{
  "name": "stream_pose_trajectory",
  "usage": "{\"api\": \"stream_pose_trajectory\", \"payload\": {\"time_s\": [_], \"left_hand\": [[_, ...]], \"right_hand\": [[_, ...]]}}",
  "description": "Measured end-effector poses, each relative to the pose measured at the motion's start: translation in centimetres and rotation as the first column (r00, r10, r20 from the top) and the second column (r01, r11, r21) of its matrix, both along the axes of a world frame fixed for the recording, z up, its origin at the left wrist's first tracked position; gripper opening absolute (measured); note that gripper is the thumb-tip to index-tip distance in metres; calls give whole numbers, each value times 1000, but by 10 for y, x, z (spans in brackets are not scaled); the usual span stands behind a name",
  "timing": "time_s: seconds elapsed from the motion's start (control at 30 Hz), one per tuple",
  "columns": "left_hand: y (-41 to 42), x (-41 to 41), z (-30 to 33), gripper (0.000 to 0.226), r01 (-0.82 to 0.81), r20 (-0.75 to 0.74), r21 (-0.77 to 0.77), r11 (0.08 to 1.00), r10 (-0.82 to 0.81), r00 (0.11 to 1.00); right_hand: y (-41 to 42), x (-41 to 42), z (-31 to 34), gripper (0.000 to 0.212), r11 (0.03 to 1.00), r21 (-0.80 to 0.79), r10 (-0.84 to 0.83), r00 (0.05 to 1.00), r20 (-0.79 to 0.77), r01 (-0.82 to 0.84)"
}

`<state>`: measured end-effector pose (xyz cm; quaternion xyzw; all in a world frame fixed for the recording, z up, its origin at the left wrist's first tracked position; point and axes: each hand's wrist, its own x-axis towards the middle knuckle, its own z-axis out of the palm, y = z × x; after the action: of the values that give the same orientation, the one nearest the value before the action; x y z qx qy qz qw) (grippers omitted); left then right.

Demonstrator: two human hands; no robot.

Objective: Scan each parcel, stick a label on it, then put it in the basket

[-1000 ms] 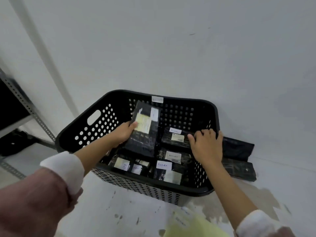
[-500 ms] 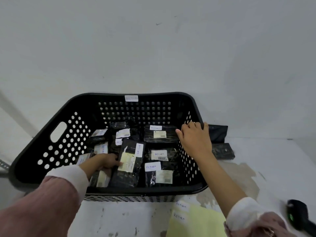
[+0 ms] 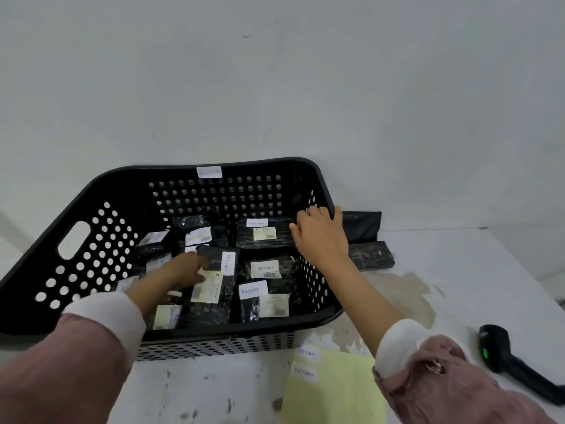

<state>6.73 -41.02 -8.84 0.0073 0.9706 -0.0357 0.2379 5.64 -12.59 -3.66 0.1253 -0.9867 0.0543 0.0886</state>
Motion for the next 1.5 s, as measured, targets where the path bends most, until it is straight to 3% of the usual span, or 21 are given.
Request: {"api": "stream_pose_trajectory", "payload": {"time_s": [0.07,0.13,0.23,0.3,0.33,0.43,0.5,0.57,0.63,0.73,0.83,0.9,1.0,1.13,1.27,1.5], "left_hand": [[8,-1,13,35,-42,24,64,997,40,999],[25,-2,27,28,-63,-118,260,964,97,988],[68,0,53,21,67,-450,605,793,271,851],[114,0,75,19,209,-520,739,640,344,782],[141,2,85,19,278,-538,776,566,365,760],[223,9,110,21,473,-602,792,386,365,710],[277,13,114,21,573,-649,761,306,325,688],[319,14,107,20,648,-709,705,289,257,657],[355,8,87,18,684,-746,660,310,167,644],[390,-5,36,15,618,-687,682,392,51,725],[403,-19,-28,29,424,-500,698,577,-31,865],[396,-24,-65,42,267,-343,637,724,-44,938],[383,-28,-103,54,26,-140,545,838,60,988],[367,-43,-126,63,-130,-28,457,880,161,987],[361,-68,-137,78,-172,-21,382,908,194,981],[367,-111,-155,101,-78,-53,192,978,90,995]], "right_hand": [[1,2,4,30,985,-171,28,999,-34,-34],[7,3,7,21,907,-415,45,996,-77,-73],[19,1,12,14,600,-794,32,994,-100,-99],[39,2,8,14,420,-905,12,998,-62,-61],[56,4,-2,13,409,-912,7,999,-36,-36],[133,22,-65,22,552,-825,-64,992,106,123],[207,45,-118,40,646,-673,-218,932,290,360],[277,76,-160,62,714,-425,-417,825,380,557],[334,106,-189,79,733,-195,-550,737,394,651],[382,130,-214,88,737,-78,-565,674,476,672],[401,129,-232,89,819,120,-547,699,460,562],[404,118,-234,85,842,158,-530,733,427,516],[409,92,-237,82,906,137,-419,800,428,401],[412,51,-233,78,942,-40,-273,830,486,333],[416,13,-230,77,910,-204,-217,834,508,361],[426,-31,-228,78,870,-289,-206,828,522,399]]}}
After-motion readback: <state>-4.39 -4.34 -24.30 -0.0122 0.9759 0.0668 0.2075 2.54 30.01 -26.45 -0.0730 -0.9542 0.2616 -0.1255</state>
